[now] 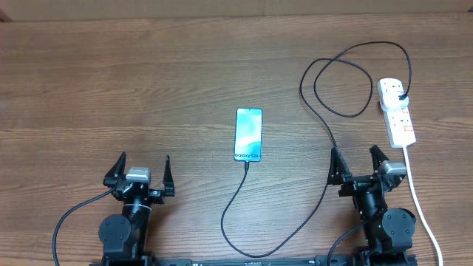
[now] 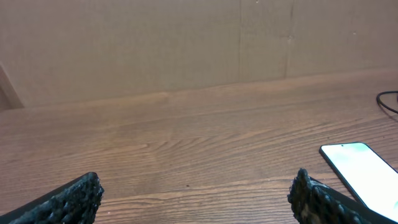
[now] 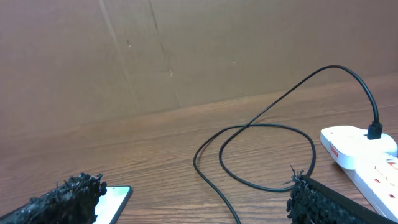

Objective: Plug charger to phone and switch on socket

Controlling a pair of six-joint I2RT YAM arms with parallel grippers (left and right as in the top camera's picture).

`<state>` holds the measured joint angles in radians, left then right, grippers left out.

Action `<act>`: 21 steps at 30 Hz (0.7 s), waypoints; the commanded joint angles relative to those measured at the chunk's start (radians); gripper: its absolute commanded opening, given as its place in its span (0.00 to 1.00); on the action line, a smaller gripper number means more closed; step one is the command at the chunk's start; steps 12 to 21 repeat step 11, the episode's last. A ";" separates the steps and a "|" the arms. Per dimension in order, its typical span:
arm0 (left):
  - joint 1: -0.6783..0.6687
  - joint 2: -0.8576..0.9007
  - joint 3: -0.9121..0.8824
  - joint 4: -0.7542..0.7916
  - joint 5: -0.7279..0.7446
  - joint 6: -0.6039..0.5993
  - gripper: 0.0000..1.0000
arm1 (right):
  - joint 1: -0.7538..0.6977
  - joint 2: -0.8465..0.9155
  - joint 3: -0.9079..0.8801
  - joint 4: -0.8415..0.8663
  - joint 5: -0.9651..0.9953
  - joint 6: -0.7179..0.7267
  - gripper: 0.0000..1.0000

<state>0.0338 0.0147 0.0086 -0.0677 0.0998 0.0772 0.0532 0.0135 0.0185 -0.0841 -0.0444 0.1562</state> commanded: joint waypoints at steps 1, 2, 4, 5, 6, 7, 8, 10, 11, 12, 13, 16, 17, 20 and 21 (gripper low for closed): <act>0.007 -0.010 -0.004 -0.003 -0.010 -0.013 1.00 | 0.005 -0.011 -0.011 0.002 0.009 -0.005 1.00; 0.007 -0.010 -0.004 -0.003 -0.010 -0.013 1.00 | 0.005 -0.011 -0.011 0.002 0.009 -0.005 1.00; 0.007 -0.010 -0.004 -0.004 -0.010 -0.013 1.00 | 0.005 -0.011 -0.011 0.002 0.009 -0.005 1.00; 0.007 -0.010 -0.004 -0.003 -0.010 -0.013 1.00 | 0.005 -0.011 -0.011 0.002 0.009 -0.005 1.00; 0.007 -0.010 -0.004 -0.004 -0.010 -0.013 1.00 | 0.005 -0.011 -0.011 0.002 0.009 -0.005 1.00; 0.007 -0.010 -0.004 -0.004 -0.010 -0.013 1.00 | 0.005 -0.011 -0.011 0.002 0.009 -0.005 1.00; 0.007 -0.010 -0.004 -0.004 -0.010 -0.013 0.99 | 0.005 -0.011 -0.011 0.002 0.009 -0.005 1.00; 0.007 -0.010 -0.004 -0.004 -0.010 -0.013 1.00 | 0.005 -0.011 -0.011 0.002 0.009 -0.005 1.00; 0.007 -0.010 -0.004 -0.003 -0.009 -0.013 1.00 | 0.005 -0.011 -0.011 0.002 0.009 -0.005 1.00; 0.007 -0.010 -0.004 -0.003 -0.009 -0.013 1.00 | 0.005 -0.011 -0.011 0.002 0.009 -0.005 1.00; 0.007 -0.010 -0.004 -0.003 -0.009 -0.013 1.00 | 0.005 -0.011 -0.011 0.002 0.009 -0.005 1.00; 0.007 -0.010 -0.004 -0.003 -0.009 -0.013 1.00 | 0.005 -0.011 -0.011 0.002 0.009 -0.005 1.00; 0.007 -0.010 -0.004 -0.003 -0.009 -0.013 1.00 | 0.005 -0.011 -0.011 0.002 0.009 -0.005 1.00; 0.007 -0.010 -0.004 -0.003 -0.009 -0.013 1.00 | 0.005 -0.011 -0.011 0.002 0.009 -0.005 1.00; 0.007 -0.010 -0.004 -0.003 -0.009 -0.013 1.00 | 0.005 -0.011 -0.011 0.002 0.009 -0.005 1.00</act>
